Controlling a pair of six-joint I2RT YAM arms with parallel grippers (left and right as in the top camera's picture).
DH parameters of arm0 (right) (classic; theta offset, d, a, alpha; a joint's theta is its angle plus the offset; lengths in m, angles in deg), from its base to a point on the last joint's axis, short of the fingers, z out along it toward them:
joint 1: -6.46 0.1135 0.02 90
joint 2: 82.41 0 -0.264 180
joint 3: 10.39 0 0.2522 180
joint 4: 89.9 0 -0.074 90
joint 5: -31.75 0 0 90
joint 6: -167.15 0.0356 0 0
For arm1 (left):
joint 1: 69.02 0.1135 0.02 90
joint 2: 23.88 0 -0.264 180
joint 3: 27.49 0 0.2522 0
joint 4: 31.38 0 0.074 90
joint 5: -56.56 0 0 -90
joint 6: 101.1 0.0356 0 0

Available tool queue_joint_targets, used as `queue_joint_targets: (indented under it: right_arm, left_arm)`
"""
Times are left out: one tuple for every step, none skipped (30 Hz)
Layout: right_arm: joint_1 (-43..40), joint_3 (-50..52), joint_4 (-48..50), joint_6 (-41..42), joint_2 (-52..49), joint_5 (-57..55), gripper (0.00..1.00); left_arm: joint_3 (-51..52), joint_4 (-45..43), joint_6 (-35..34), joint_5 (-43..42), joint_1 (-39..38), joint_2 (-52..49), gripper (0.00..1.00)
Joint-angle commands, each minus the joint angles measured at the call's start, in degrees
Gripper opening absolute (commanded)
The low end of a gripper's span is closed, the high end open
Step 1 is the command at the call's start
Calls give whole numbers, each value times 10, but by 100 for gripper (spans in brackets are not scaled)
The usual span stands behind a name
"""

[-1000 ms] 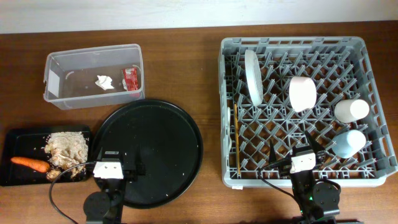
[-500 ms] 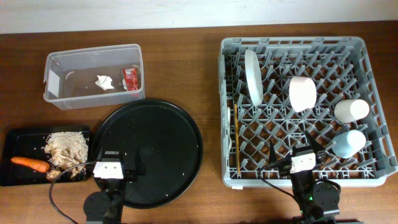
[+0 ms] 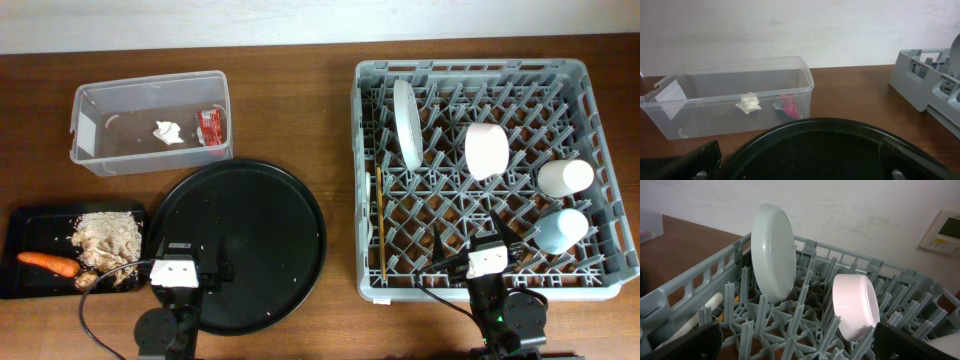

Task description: Sort waste into correct bins and load items into the dishwasher rack

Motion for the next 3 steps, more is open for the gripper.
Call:
queue_joint_targets:
  right_arm:
    - [-3,3,-4,0,5,-5,98]
    - [-3,3,-4,1,5,-5,99]
    - [-3,3,-4,1,5,-5,99]
  left_arm:
    - [3,0,11,4,4,3,99]
    - [3,0,11,4,4,3,99]
    - [3,0,11,4,4,3,99]
